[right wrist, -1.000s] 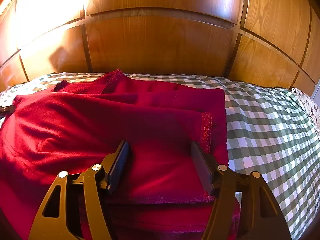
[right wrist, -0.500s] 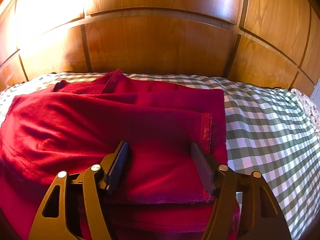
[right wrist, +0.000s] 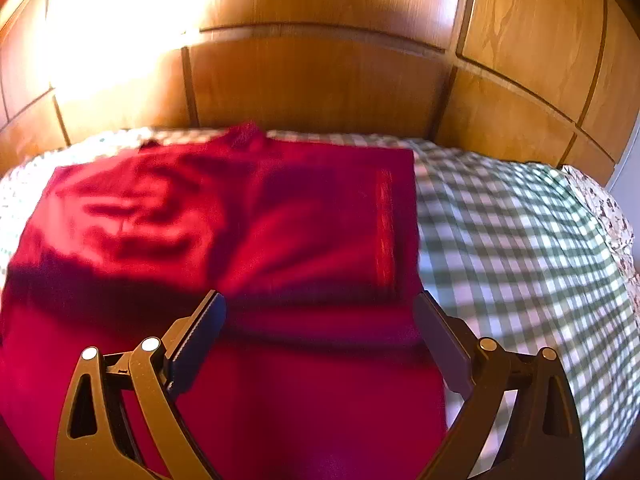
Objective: Fold small clothes
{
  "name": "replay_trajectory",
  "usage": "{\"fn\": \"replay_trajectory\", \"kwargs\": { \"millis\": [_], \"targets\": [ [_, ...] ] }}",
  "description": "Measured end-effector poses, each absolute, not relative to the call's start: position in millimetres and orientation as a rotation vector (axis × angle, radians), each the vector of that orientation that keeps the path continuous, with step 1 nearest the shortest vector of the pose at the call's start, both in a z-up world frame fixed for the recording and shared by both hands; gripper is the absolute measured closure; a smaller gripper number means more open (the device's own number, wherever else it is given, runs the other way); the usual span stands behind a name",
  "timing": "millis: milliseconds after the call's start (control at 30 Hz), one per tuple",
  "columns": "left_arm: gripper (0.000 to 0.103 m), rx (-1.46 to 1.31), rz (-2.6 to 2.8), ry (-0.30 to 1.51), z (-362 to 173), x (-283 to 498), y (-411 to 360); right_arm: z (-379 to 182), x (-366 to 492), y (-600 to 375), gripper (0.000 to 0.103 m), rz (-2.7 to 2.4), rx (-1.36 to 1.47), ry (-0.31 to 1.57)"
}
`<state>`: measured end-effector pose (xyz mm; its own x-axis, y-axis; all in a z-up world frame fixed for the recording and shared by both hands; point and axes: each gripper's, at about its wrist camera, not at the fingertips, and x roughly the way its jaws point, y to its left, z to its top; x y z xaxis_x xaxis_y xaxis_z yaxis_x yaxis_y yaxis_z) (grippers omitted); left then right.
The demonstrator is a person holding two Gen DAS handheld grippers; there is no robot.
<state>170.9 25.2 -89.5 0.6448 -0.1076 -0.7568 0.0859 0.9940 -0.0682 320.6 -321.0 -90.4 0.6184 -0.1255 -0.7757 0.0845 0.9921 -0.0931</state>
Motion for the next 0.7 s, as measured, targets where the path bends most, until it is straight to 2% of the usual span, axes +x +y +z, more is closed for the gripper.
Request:
{"fn": "replay_trajectory", "kwargs": {
  "millis": [233,700],
  "targets": [
    [0.054,-0.045,-0.107,0.875,-96.6,151.1,37.7,-99.1,272.7,-332.5,0.009,-0.107,-0.068,0.970],
    [0.047,-0.035,-0.091,0.908,-107.4,118.3,50.4,-105.8,187.4,-360.5,0.009,-0.060,0.136,1.015]
  ]
}}
